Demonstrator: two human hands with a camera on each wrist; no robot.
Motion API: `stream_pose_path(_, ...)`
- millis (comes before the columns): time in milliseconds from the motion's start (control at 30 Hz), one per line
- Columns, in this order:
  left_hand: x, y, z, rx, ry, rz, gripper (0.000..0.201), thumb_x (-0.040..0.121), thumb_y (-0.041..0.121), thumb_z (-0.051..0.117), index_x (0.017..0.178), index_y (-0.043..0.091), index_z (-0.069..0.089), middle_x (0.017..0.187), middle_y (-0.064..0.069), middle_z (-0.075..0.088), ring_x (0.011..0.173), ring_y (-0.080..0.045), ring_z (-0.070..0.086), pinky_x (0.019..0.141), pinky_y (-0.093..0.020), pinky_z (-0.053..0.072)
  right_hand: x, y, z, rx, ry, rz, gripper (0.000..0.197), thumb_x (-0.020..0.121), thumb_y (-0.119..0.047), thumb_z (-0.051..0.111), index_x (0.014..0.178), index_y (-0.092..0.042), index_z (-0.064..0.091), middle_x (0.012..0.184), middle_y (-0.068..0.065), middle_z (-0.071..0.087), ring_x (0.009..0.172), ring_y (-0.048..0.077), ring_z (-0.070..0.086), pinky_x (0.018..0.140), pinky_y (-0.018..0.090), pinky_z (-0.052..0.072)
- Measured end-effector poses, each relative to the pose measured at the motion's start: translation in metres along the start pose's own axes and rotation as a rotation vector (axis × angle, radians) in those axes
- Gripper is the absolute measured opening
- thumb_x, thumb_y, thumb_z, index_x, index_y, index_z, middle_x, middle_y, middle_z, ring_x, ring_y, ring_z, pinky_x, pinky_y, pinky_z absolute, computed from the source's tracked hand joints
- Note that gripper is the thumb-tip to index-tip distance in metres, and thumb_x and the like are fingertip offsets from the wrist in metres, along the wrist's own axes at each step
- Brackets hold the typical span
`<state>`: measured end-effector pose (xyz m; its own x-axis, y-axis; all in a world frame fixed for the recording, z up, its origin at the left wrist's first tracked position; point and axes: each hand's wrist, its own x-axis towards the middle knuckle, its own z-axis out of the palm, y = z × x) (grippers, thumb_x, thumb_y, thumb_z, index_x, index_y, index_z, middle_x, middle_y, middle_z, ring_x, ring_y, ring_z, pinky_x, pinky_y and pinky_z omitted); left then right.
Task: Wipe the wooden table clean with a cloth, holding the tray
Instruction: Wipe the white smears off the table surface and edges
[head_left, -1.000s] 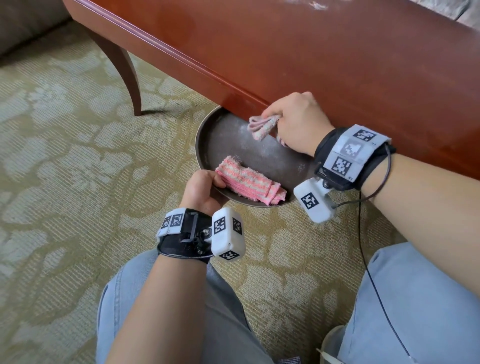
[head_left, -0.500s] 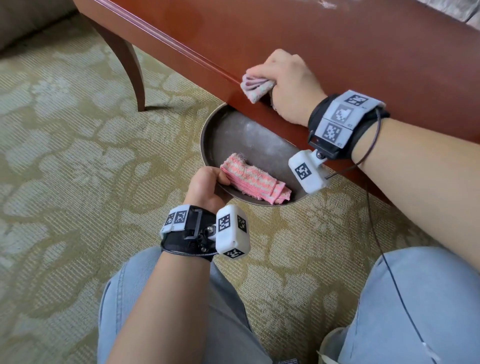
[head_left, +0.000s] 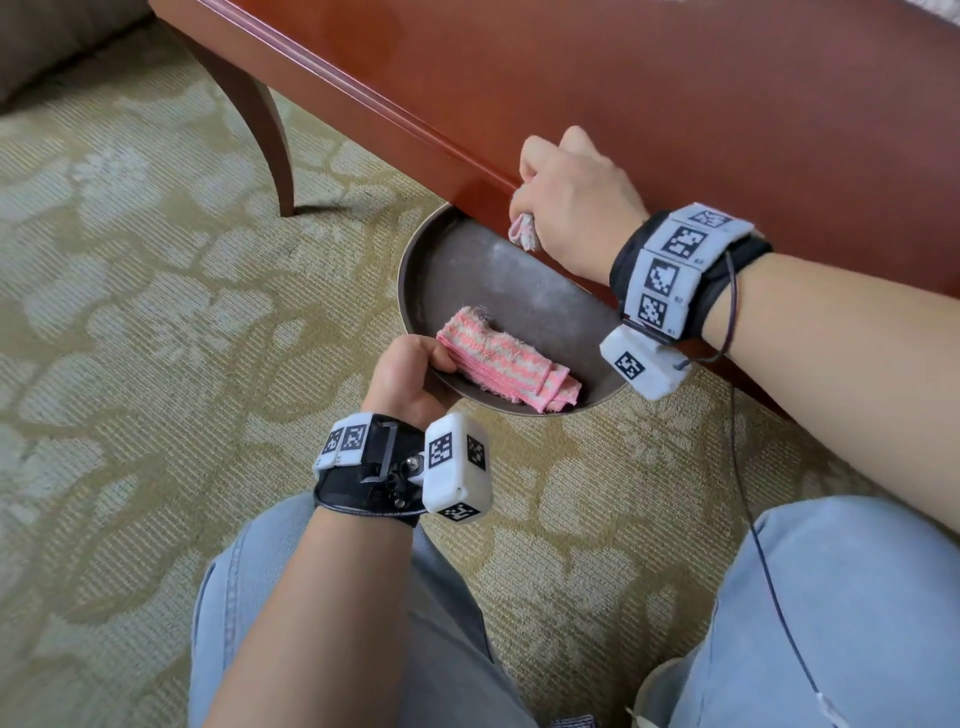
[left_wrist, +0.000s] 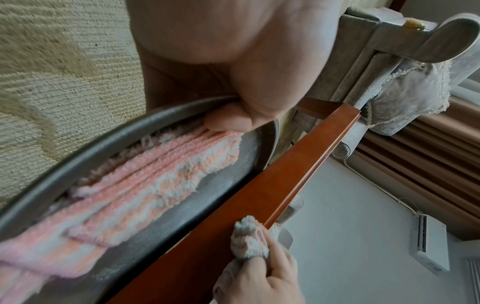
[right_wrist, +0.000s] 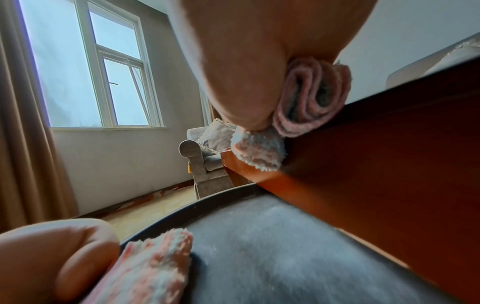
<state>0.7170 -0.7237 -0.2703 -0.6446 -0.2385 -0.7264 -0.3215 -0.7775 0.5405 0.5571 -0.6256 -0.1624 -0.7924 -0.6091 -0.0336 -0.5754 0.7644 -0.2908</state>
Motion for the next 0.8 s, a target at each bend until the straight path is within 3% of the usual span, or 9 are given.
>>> stream_pose_path(200, -0.004, -0.003, 0.005, -0.007, 0.029, 0.002, 0.03, 0.049, -0.004, 0.031, 0.07, 0.017, 0.033, 0.068, -0.006, 0.042, 0.064, -0.029, 0.049, 0.073, -0.038, 0.055, -0.027, 0.02, -0.007, -0.067, 0.017, 0.0, 0.004, 0.092, -0.017, 0.046, 0.094, -0.015, 0.049, 0.102, 0.012, 0.043, 0.069, 0.035, 0.045, 0.07, 0.04, 0.037)
stream_pose_path(267, -0.008, -0.006, 0.009, 0.001, 0.038, 0.006, 0.031, 0.049, -0.004, 0.031, 0.071, 0.017, 0.033, 0.072, -0.007, 0.042, 0.069, -0.029, 0.05, 0.082, -0.04, 0.054, -0.035, 0.026, -0.008, -0.141, 0.001, -0.114, 0.008, 0.092, -0.018, 0.047, 0.092, -0.015, 0.055, 0.101, 0.009, 0.046, 0.079, 0.032, 0.048, 0.07, 0.04, 0.04)
stream_pose_path(333, -0.014, -0.006, 0.015, 0.016, 0.06, 0.013, 0.029, 0.049, -0.004, 0.031, 0.07, 0.016, 0.035, 0.071, -0.007, 0.043, 0.067, -0.029, 0.051, 0.083, -0.039, 0.053, -0.044, 0.032, -0.008, -0.185, 0.018, -0.27, 0.016, 0.091, -0.016, 0.049, 0.092, -0.017, 0.065, 0.099, 0.003, 0.049, 0.091, 0.028, 0.047, 0.07, 0.04, 0.044)
stream_pose_path(433, -0.023, -0.012, 0.025, -0.01, 0.096, 0.017, 0.027, 0.051, -0.003, 0.029, 0.069, 0.015, 0.035, 0.07, -0.006, 0.045, 0.068, -0.029, 0.051, 0.08, -0.038, 0.054, -0.055, 0.038, -0.011, -0.051, 0.088, -0.337, 0.031, 0.088, -0.007, 0.045, 0.101, -0.018, 0.07, 0.098, 0.001, 0.05, 0.095, 0.025, 0.043, 0.068, 0.038, 0.045)
stream_pose_path(567, -0.04, -0.025, 0.04, -0.01, 0.158, 0.043, 0.024, 0.052, -0.004, 0.028, 0.067, 0.014, 0.037, 0.069, -0.006, 0.052, 0.07, -0.029, 0.054, 0.073, -0.039, 0.056, -0.06, 0.046, -0.015, 0.125, 0.105, -0.306, 0.036, 0.087, -0.006, 0.045, 0.112, -0.019, 0.066, 0.101, 0.006, 0.049, 0.094, 0.027, 0.047, 0.072, 0.043, 0.049)
stream_pose_path(667, -0.054, -0.031, 0.052, 0.048, 0.209, 0.072, 0.027, 0.053, -0.003, 0.032, 0.074, 0.012, 0.041, 0.079, -0.007, 0.05, 0.074, -0.031, 0.055, 0.082, -0.042, 0.055, -0.059, 0.053, -0.027, 0.278, 0.104, -0.259, 0.04, 0.086, -0.004, 0.044, 0.114, -0.02, 0.067, 0.104, 0.009, 0.052, 0.094, 0.031, 0.053, 0.077, 0.043, 0.05)
stream_pose_path(700, -0.059, -0.032, 0.056, 0.059, 0.218, 0.08, 0.027, 0.054, -0.003, 0.032, 0.075, 0.011, 0.042, 0.078, -0.007, 0.051, 0.071, -0.03, 0.057, 0.08, -0.04, 0.056, -0.059, 0.056, -0.033, 0.319, 0.106, -0.239, 0.04, 0.086, -0.005, 0.044, 0.114, -0.021, 0.068, 0.105, 0.01, 0.052, 0.094, 0.032, 0.054, 0.078, 0.043, 0.05)
stream_pose_path(800, -0.069, -0.032, 0.065, 0.049, 0.212, 0.088, 0.022, 0.057, -0.003, 0.029, 0.071, 0.007, 0.043, 0.06, -0.009, 0.057, 0.051, -0.027, 0.062, 0.055, -0.032, 0.057, -0.056, 0.068, -0.045, 0.398, 0.118, -0.177, 0.039, 0.084, -0.005, 0.045, 0.112, -0.02, 0.069, 0.108, 0.012, 0.053, 0.094, 0.035, 0.056, 0.083, 0.04, 0.049)
